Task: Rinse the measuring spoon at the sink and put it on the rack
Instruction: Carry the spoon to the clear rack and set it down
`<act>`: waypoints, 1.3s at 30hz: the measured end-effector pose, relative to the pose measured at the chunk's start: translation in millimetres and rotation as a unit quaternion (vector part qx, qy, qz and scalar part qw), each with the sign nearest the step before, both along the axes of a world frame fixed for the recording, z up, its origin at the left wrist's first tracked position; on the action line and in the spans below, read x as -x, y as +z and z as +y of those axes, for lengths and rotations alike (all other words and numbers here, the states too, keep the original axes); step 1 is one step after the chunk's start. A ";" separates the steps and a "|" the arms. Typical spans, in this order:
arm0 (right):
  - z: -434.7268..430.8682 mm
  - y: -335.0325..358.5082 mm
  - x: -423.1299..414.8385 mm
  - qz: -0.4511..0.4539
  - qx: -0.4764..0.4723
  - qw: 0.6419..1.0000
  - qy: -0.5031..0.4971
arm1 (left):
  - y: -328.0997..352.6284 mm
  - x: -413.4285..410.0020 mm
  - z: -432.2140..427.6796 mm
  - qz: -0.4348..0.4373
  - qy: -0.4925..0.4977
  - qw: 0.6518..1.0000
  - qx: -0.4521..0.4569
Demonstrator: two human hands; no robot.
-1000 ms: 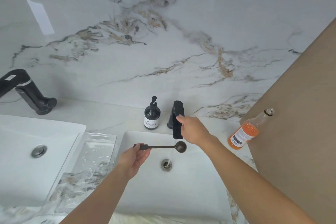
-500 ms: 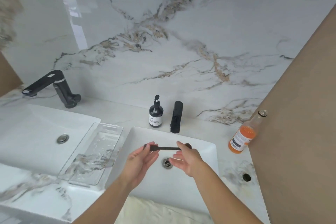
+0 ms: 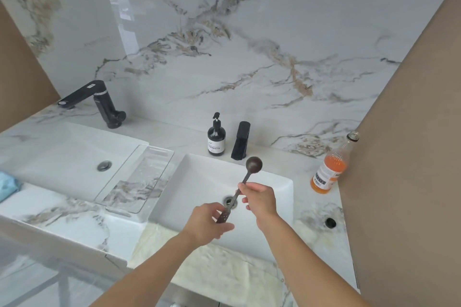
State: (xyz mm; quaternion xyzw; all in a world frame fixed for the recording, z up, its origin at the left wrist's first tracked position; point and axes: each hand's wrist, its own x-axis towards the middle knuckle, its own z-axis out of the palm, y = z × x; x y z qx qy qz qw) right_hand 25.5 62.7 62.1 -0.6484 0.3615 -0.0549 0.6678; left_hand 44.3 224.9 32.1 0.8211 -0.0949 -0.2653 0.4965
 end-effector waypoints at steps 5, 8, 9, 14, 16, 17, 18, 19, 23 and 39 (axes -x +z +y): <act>-4.0 8.6 -6.4 0.003 -0.072 0.997 0.031 | 6.6 -8.9 3.6 -0.180 -0.017 0.977 -0.112; -2.9 8.2 -10.0 0.032 -0.083 0.995 0.053 | 8.6 -20.8 13.1 -0.217 0.019 0.967 -0.136; -1.8 7.5 -11.8 0.038 -0.091 0.993 0.059 | 9.1 -24.8 15.8 -0.214 0.022 0.965 -0.147; 13.5 -2.3 -27.2 0.080 -0.180 0.979 0.062 | 7.0 -34.1 26.3 -0.239 -0.047 0.957 -0.160; 21.1 -13.6 -33.4 0.084 -0.149 0.984 0.048 | 1.7 -30.2 32.9 -0.227 -0.101 0.959 -0.135; 25.1 -18.5 -36.0 0.070 -0.150 0.985 0.049 | -0.2 -28.0 36.2 -0.218 -0.097 0.963 -0.128; 29.8 -22.5 -37.2 0.047 -0.177 0.981 0.063 | -2.9 -26.5 40.1 -0.210 -0.071 0.968 -0.119; 36.5 -24.9 -37.5 0.022 -0.220 0.972 0.084 | -4.7 -23.7 43.2 -0.197 -0.029 0.974 -0.110; 64.3 -30.1 -45.2 0.003 -0.236 0.963 0.129 | -1.6 -21.5 57.1 0.029 0.112 0.991 0.061; 179.0 -38.6 -183.9 0.102 -0.031 0.983 0.148 | 11.2 -175.3 177.5 0.148 0.013 0.989 -0.020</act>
